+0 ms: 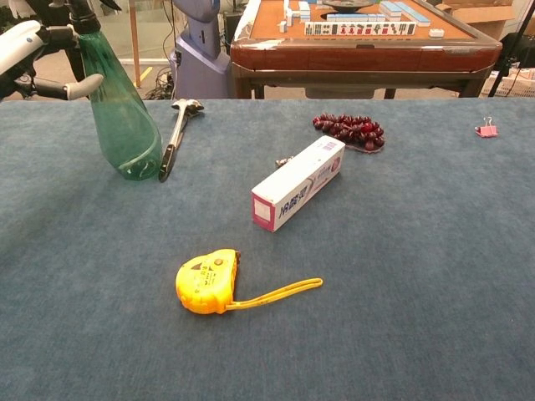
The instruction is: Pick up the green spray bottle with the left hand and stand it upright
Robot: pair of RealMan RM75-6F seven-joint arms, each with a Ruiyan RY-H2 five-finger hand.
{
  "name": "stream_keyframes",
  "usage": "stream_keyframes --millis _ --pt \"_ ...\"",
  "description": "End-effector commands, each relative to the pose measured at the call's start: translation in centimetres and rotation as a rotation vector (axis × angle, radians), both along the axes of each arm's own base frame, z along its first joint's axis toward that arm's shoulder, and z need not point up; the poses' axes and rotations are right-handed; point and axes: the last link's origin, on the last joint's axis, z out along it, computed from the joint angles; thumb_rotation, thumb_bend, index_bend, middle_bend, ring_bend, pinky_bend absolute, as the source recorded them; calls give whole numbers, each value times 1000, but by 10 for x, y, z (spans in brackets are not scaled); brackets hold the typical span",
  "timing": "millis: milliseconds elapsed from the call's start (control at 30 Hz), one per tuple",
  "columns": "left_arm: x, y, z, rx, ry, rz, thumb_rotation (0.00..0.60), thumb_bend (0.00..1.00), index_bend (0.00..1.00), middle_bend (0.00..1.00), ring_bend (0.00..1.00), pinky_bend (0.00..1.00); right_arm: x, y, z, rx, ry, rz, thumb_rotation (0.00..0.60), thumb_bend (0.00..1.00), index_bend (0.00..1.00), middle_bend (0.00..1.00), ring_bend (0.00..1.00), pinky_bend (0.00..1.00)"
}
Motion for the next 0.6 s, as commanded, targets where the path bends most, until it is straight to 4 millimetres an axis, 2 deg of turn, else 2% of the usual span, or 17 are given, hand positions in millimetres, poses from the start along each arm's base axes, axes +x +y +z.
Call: stream_keyframes --millis 33,200,433,600 --pt "0 4 2 -9 -19 13 491 461 333 294 224 56 0 0 0 -1 -1 0 600 289 278 303 202 220" --pt "1 9 8 -26 -54 31 400 460 327 292 217 56 0 1 0 -3 0 -1 600 290 278 304 202 220" --pt "2 10 15 -32 -69 42 361 460 317 283 199 51 -1 1 0 -3 -4 -2 600 290 278 307 202 220" --pt "1 9 17 -36 -85 48 353 460 304 240 134 40 -1 1 1 -4 -4 0 600 289 278 308 202 220"
